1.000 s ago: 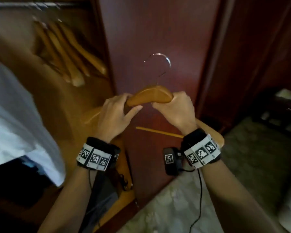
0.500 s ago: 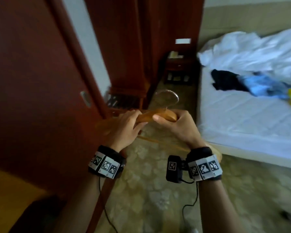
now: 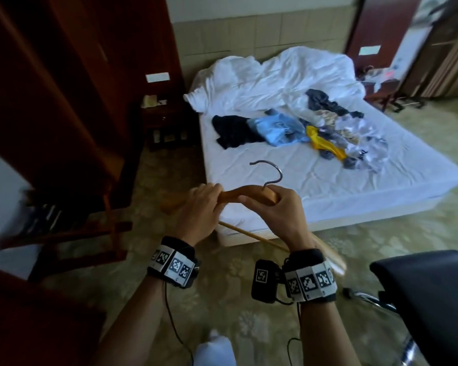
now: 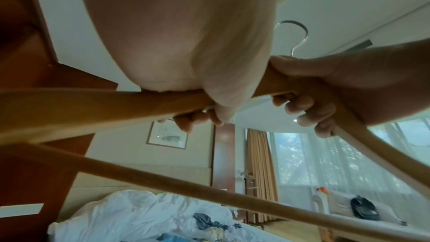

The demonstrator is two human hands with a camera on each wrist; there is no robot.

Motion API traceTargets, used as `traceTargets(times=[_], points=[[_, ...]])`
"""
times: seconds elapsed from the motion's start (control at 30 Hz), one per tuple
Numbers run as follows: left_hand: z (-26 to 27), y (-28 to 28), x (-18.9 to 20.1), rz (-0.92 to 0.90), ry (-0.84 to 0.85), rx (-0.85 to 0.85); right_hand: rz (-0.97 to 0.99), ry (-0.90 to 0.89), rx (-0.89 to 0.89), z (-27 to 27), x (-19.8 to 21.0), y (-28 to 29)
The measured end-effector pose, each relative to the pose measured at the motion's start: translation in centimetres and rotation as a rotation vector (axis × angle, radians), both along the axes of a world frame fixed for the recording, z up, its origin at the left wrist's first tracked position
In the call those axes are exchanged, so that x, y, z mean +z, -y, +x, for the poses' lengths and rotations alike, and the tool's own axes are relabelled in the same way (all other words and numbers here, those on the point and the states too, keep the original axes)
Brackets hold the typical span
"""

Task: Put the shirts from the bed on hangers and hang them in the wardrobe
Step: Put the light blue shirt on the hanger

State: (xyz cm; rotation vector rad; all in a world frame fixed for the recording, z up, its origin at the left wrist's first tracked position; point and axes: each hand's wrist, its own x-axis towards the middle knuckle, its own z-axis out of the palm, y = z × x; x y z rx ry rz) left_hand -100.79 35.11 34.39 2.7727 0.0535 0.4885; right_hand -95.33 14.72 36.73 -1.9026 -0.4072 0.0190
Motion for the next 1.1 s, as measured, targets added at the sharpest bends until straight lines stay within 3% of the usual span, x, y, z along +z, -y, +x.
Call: traceTargets(times=[0.17,0.37,0.63,0.9,1.1], points=[[11.1,-1.1,-3.4,-0.117,0.003,-0.066,-0.029,-0.076,-0.152,8.6,-2.7,-0.7],[25.7,-6.2,-6.1,-0.358,0.146,-0.078,0.037,-0.131,-0.185,23.8,-5.3,-2.3],[48.1,-9.4,-9.2,-0.393,-0.138,-0.076,-0.155,-0.301,-0.349,42.8,-7.8,-1.8],[67.0,-4.0,-16.2,-0.226,-0.518,-0.088,-0.257,-0.421,-0.468,57.7,-11.2,4.0],[80.5,2.0,-22.4,-0.100,-0.692,-0.069,-0.371,-0.505,-0.355,73.7,-14.9,8.6]])
